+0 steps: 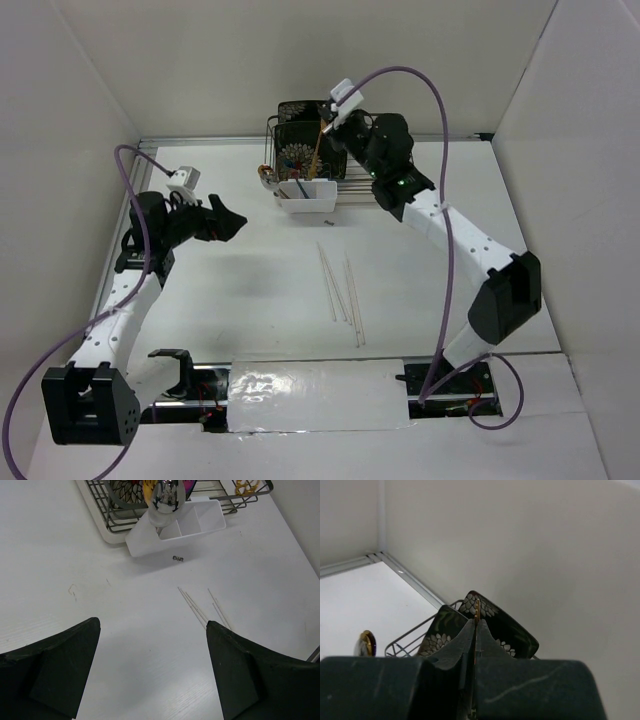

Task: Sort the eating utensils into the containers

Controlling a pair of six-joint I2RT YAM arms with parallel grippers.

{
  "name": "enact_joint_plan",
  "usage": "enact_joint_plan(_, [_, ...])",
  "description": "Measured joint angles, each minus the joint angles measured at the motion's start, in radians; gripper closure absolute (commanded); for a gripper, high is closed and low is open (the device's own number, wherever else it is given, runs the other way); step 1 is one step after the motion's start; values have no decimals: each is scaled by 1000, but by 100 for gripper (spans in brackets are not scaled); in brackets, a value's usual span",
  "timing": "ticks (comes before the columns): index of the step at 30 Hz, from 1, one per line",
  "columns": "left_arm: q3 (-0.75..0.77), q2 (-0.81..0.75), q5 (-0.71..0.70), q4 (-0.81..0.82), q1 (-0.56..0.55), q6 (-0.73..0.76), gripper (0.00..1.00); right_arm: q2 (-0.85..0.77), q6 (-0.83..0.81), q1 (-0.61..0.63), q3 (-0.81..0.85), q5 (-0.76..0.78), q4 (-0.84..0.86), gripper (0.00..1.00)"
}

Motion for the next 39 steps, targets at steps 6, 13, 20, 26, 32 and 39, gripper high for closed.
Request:
enact_joint_plan(6, [36, 21, -7, 17, 0, 28, 0, 157, -75, -3, 27, -3, 27, 100])
enact_joint_plan(13, [58, 44, -19, 38, 0, 65, 0, 222, -128, -3, 27, -4, 32, 100])
enact_joint_plan(20, [60, 58, -28, 40, 0, 73, 0, 227, -149, -2, 14, -13, 72, 100])
enact_joint_plan(26, [60, 65, -27, 41, 0, 73, 0, 227, -133, 13, -108, 8, 170, 100])
enact_joint_plan(32, [63, 77, -27, 40, 0, 73, 0, 227, -137, 45, -217, 58, 279, 100])
enact_joint_plan(39, [64, 77, -24, 42, 0, 70, 0, 225, -118, 48, -232, 76, 305, 100])
